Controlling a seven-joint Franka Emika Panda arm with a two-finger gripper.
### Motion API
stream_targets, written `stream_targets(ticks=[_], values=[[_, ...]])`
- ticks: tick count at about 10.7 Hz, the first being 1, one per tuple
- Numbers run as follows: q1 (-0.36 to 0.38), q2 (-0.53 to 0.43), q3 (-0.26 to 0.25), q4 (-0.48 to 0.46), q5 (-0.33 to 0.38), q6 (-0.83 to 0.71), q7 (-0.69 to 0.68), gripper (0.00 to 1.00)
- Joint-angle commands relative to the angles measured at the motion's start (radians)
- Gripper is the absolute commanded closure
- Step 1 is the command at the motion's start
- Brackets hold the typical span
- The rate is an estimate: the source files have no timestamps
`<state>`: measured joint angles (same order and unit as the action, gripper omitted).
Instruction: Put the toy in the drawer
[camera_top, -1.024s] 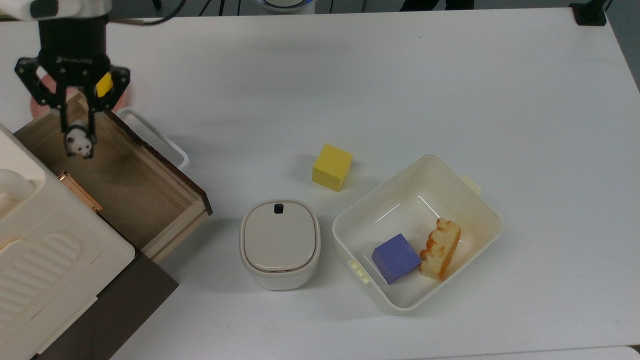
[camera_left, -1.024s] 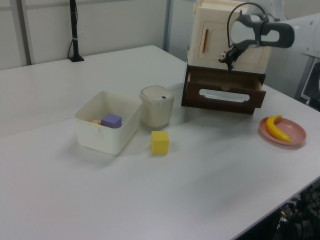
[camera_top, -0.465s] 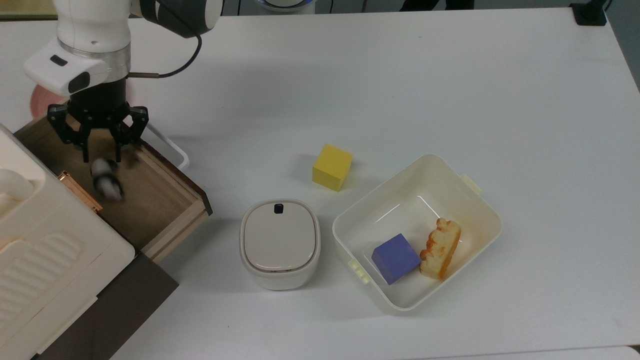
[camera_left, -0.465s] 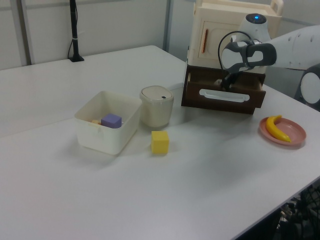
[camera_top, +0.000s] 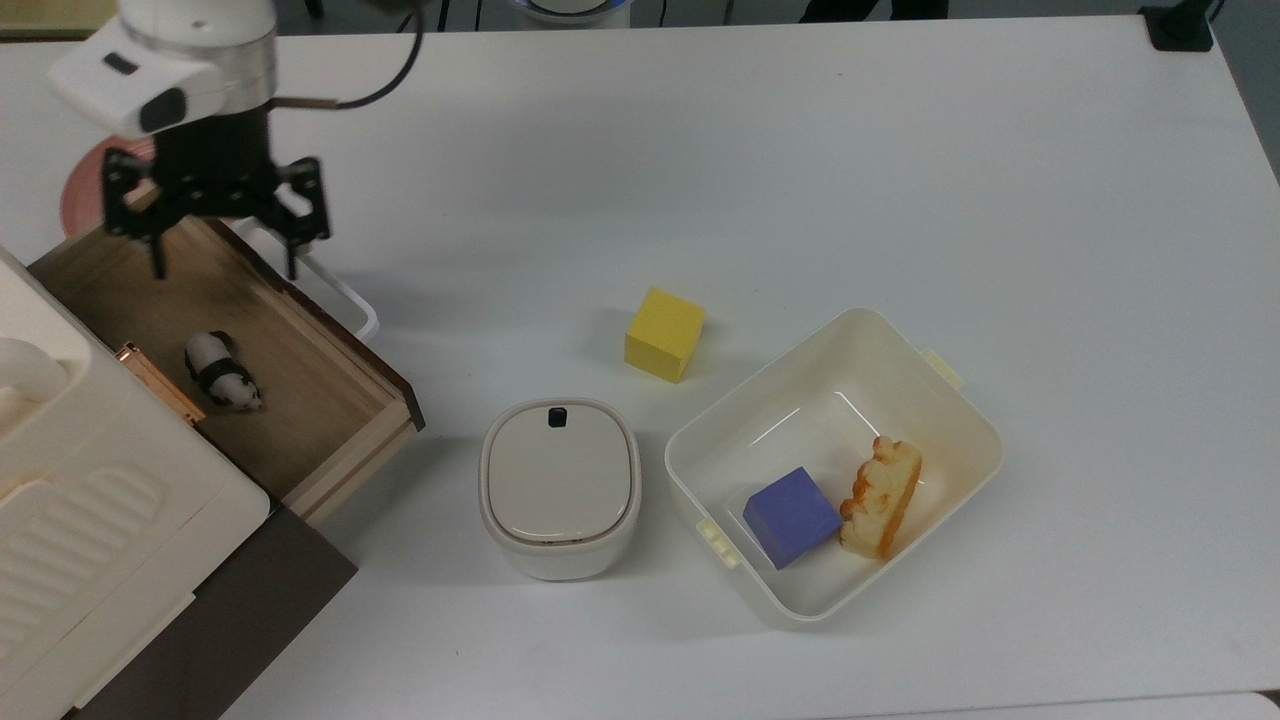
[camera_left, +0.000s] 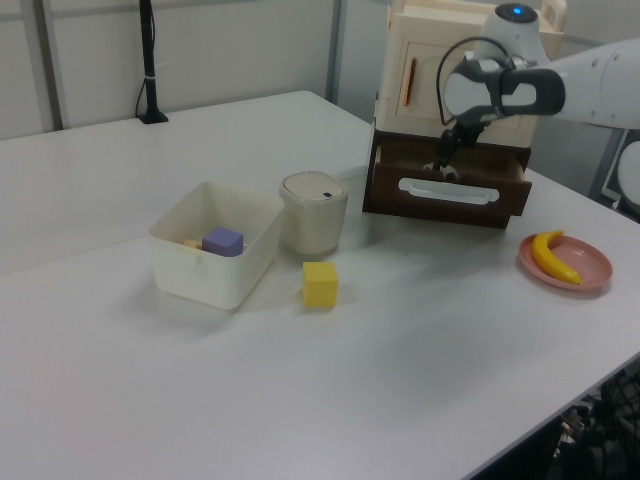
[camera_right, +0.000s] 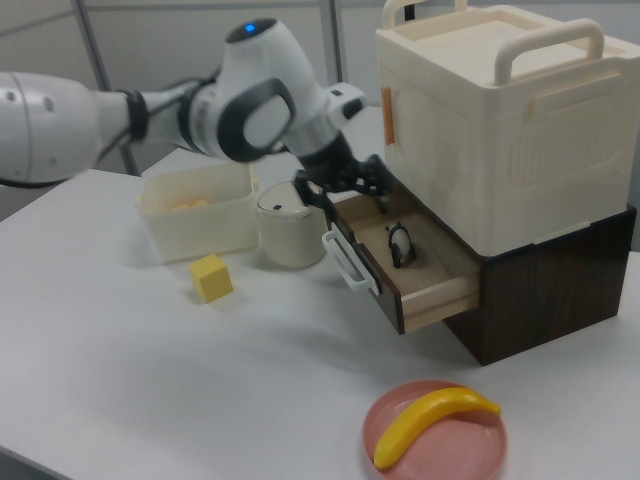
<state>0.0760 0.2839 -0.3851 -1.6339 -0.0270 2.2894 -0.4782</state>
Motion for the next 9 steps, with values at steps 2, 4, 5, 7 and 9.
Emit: stream_targets(ticks=[2,4,5,7,9], values=[[0.045,-0.132,0.167,0.040,-0.004,-0.512,0.310,0.00],[0.039,-0.179,0.257,0.032,-0.004,-0.624,0.452,0.00],[0.039,-0.196,0.293,0.032,-0.004,-0.690,0.478,0.00],[0.007,-0.204,0.357,0.031,-0.004,-0.694,0.600,0.00],[-0.031,-0.200,0.400,0.031,-0.005,-0.680,0.592,0.00]])
